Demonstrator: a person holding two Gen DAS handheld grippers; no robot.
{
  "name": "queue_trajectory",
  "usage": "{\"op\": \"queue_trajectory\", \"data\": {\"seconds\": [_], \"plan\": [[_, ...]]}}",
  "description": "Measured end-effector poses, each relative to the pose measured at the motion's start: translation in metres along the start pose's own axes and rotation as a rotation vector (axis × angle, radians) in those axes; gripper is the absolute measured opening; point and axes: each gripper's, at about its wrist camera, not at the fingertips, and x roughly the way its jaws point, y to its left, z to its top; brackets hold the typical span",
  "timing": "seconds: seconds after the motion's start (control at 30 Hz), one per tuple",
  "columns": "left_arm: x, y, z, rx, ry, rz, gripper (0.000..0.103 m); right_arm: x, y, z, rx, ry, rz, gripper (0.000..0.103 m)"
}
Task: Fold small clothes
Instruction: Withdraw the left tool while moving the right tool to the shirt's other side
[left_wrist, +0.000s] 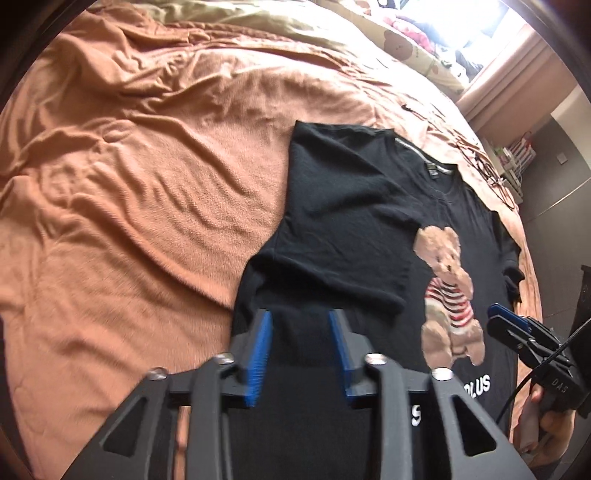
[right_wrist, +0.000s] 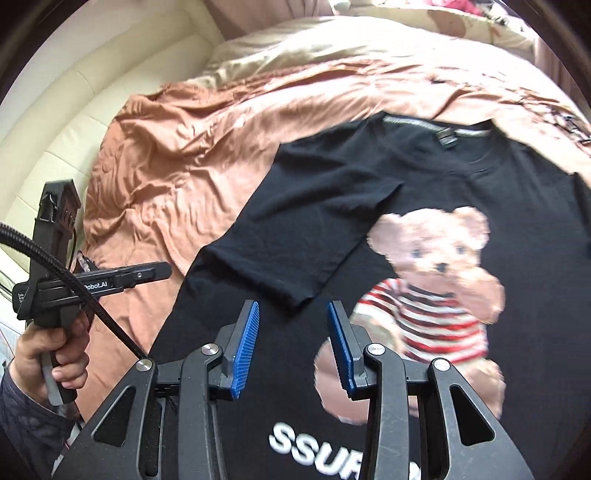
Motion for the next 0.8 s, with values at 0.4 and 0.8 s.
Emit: {"op": "queue_trajectory", "data": {"seconds": [0.4,0.8], "plan": [[-0.055,-0.079,-0.040,0.060,-0.127,0.014,0.096,-0.116,-0.067,-0.070,0.196,-0.142,-0.081,0.088],[-0.062,-0.173,-0.094,0.109,-0.170,-0.018,0.096,-0.223,-0.120,-0.152,0.320,-0.292,-0.122,0.103]]}}
